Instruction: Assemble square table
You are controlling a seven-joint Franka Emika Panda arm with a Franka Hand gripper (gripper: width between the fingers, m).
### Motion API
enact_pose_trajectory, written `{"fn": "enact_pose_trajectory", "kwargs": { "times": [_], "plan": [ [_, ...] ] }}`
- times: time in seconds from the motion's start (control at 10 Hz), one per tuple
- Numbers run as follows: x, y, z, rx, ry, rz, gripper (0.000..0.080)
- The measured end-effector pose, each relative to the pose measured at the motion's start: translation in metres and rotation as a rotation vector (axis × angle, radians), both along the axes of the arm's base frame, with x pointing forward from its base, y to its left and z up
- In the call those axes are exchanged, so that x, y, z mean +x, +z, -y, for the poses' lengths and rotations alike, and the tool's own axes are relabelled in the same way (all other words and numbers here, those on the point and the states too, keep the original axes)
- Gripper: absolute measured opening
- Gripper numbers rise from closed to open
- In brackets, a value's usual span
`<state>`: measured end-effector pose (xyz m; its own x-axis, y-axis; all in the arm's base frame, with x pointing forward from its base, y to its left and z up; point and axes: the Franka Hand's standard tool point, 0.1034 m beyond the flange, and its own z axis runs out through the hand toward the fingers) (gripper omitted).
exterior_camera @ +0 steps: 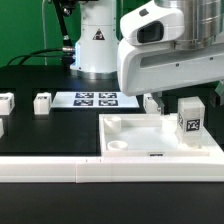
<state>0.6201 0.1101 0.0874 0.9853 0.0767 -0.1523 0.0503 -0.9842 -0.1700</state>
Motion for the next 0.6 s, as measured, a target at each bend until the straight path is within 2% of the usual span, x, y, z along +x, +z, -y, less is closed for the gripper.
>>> {"fn": "enact_pose_trajectory", "kwargs": {
  "times": [0.4,0.6],
  "plan": [
    [-0.0016,-0.0021,-0.0026,-0.002,-0.012,-0.007,0.0622],
    [-0.0017,-0.0023,-0.0022,-0.003,-0.011,-0.007,0.0292]
  ]
}}
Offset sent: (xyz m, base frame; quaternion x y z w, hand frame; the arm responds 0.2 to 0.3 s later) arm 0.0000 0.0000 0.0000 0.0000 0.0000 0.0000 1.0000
